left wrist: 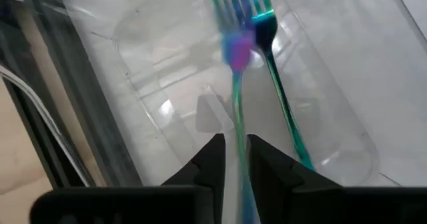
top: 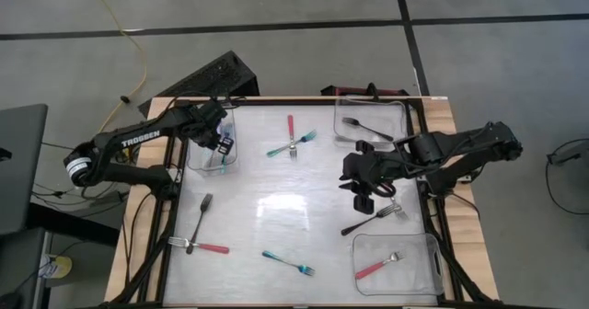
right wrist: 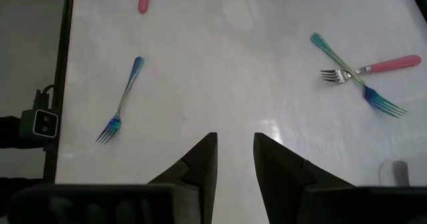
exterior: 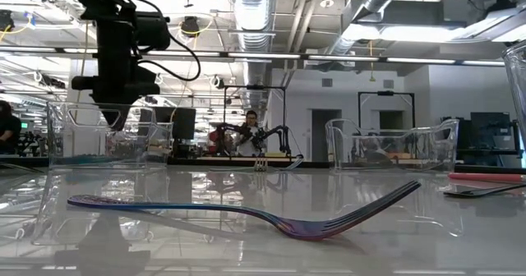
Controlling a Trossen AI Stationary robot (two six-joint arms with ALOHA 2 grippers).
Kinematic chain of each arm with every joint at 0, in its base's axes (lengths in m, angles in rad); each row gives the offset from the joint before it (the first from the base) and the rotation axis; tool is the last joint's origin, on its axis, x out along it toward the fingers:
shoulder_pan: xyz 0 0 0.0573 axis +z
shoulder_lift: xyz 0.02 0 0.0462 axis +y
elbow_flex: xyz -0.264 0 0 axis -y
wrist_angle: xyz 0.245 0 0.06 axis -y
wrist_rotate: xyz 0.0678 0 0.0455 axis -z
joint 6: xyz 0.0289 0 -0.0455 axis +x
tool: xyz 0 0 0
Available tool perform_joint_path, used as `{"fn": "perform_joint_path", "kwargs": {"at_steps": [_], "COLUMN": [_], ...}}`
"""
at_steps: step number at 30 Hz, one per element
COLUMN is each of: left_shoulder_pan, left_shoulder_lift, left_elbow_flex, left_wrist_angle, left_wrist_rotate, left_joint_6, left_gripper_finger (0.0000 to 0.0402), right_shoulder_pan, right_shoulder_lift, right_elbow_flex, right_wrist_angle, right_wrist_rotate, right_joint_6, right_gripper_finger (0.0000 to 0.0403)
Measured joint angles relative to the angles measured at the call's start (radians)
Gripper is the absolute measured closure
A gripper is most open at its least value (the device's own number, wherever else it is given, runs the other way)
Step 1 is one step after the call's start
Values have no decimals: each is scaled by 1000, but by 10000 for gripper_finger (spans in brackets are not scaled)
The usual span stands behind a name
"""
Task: Sort silverware by color (type)
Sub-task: Put the blue fork into the left transparent bin, then put the pink fork into the bottom right transparent bin
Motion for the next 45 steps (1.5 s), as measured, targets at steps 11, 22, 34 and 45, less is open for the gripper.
{"fn": "perform_joint_path", "kwargs": {"at_steps": [11, 22, 34, 45], "left_shoulder_pan": [0, -20, -292, -625], "left_shoulder_lift": [-6, -83, -112, -28], "left_elbow_flex": [0, 118, 134, 133], "left_wrist_angle": [24, 35, 233, 550], "left_wrist_rotate": [2, -42, 173, 187], "left_joint_6": [92, 245, 455, 707], "left_gripper_finger": [296, 273, 220, 168], "right_shoulder_pan": [-1, -1, 72, 86], "right_shoulder_lift": [0, 0, -1, 0], "right_elbow_flex": [0, 0, -28, -354], "right_wrist_angle": [0, 0, -104, -248], "right_wrist_rotate": [-1, -2, -3, -169], "right_joint_6": [21, 99, 368, 843], "right_gripper_finger": [281, 281, 269, 170]}}
